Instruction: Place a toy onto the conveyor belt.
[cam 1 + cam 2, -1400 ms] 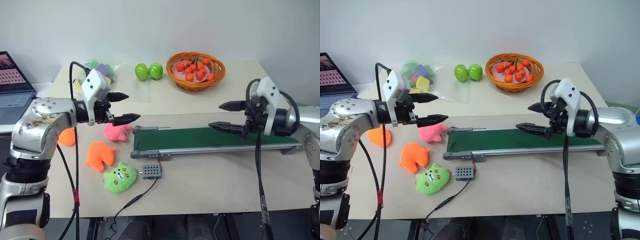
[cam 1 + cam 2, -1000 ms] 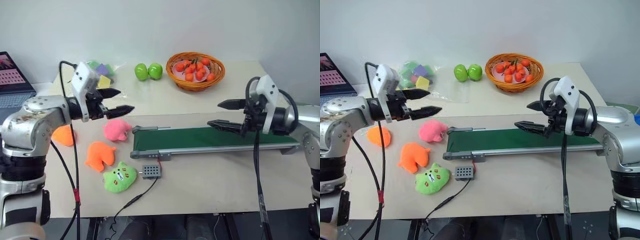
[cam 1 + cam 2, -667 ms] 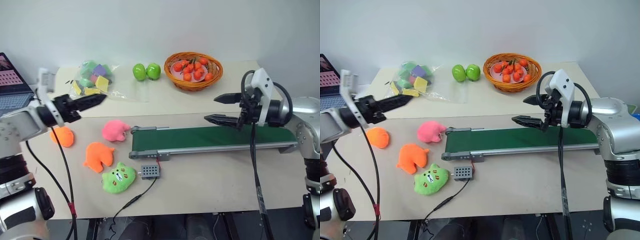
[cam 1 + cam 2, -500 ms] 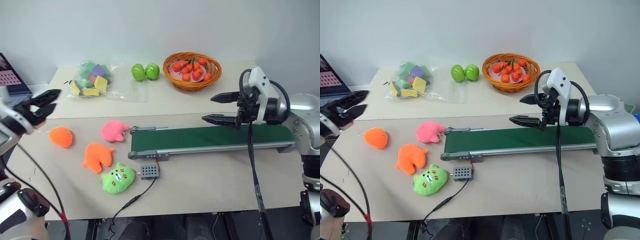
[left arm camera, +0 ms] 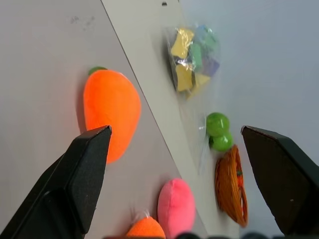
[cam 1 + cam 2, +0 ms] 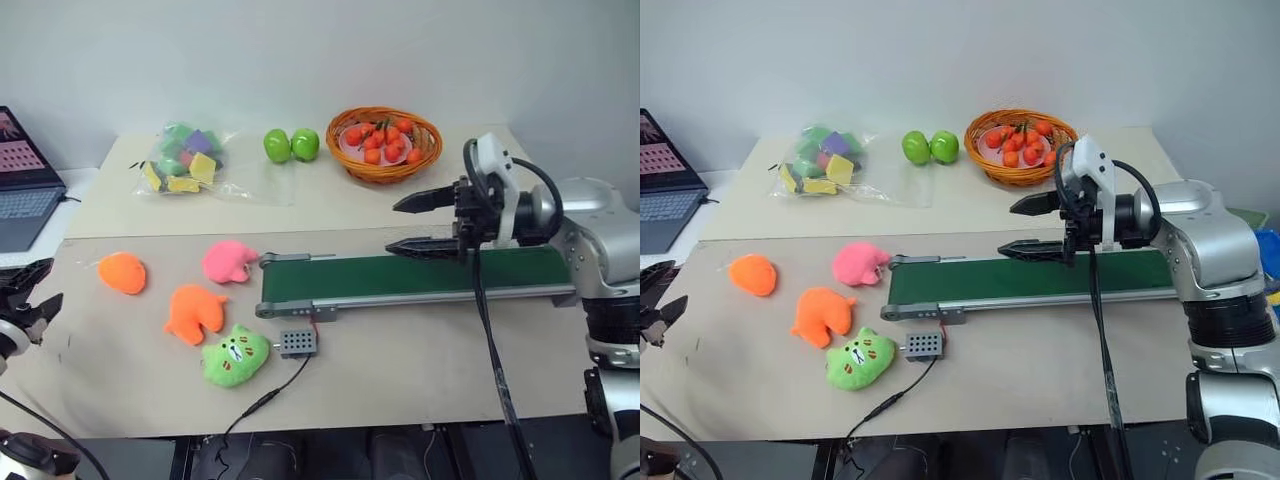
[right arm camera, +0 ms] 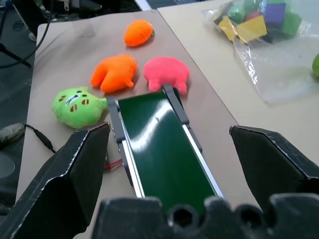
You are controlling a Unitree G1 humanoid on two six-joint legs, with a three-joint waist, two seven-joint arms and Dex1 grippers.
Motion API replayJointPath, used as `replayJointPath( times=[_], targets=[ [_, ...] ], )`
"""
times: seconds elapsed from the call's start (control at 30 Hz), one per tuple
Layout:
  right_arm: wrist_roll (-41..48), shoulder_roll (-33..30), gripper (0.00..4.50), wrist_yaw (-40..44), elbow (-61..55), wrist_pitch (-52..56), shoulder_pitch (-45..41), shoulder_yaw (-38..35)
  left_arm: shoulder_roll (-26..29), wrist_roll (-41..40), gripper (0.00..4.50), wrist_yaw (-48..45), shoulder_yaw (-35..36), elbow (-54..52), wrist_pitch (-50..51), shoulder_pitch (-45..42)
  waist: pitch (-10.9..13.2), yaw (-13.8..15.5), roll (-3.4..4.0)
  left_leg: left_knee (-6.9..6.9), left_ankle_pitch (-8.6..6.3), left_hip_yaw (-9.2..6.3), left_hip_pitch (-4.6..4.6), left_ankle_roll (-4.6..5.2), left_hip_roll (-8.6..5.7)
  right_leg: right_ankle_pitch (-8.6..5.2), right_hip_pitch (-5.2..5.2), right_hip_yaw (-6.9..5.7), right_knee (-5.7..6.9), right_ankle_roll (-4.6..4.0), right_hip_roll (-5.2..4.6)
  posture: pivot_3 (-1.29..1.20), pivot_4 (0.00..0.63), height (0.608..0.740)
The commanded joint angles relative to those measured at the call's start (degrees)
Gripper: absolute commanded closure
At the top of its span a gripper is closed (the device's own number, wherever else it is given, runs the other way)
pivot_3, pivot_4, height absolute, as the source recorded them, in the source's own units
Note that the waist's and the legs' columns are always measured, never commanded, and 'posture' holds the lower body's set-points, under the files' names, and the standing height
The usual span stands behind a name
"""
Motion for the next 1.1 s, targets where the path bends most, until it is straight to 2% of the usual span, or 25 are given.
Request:
replayJointPath(
  times=[0.03, 0.23, 0.43, 0.67, 1.1],
  targets=[
    [-0.49, -0.6, 0.0, -0.04, -0.37, -0.21, -2.07, -1.04, 0.77, -0.36, 0.04, -2.43, -0.99, 4.25, -4.66, -0.13, -0.02, 0.01, -0.03, 0.0, 0.0, 0.01, 0.0, -0.01, 0.0, 0.0, 0.0, 0.0, 0.0, 0.0, 0.01, 0.0, 0.15, 0.74],
    [-0.79, -3.34, 0.0, -0.34, -1.9, 1.38, -2.78, -2.24, 0.28, 2.13, 0.04, -7.07, -6.34, 17.65, -15.35, -4.66, -0.02, 0.02, -0.03, -0.01, -0.01, 0.07, 0.01, -0.01, 0.01, 0.01, -0.03, -0.02, 0.0, -0.02, 0.01, 0.0, 0.15, 0.74],
    [-0.09, -6.72, 0.0, -0.54, -3.84, 3.61, -2.42, -3.37, -0.09, 3.74, 0.04, -10.21, -10.65, 26.47, -23.19, -8.26, -0.03, -0.49, -0.04, -0.03, -0.05, 0.24, 0.01, -0.01, 0.04, 0.02, -0.12, -0.01, 0.01, -0.03, 0.0, 0.0, 0.15, 0.74],
    [0.56, -9.41, 0.0, -1.02, -5.59, 5.63, -1.87, -4.52, -0.7, 4.19, 0.04, -10.63, -13.22, 31.45, -28.48, -11.0, -0.03, -0.66, -0.05, -0.03, -0.09, 0.39, 0.03, 0.02, 0.1, 0.03, -0.14, 0.0, 0.02, -0.05, 0.01, 0.0, 0.15, 0.74],
    [-0.22, -11.31, 0.0, -0.77, -5.5, 6.61, -3.95, -3.69, -2.52, 3.02, 0.04, -7.3, -12.75, 35.43, -34.43, -14.56, -0.03, -0.35, -0.05, -0.01, -0.11, 0.42, 0.02, 0.04, 0.09, 0.04, -0.15, 0.0, 0.02, -0.05, 0.0, 0.0, 0.15, 0.74]
  ],
)
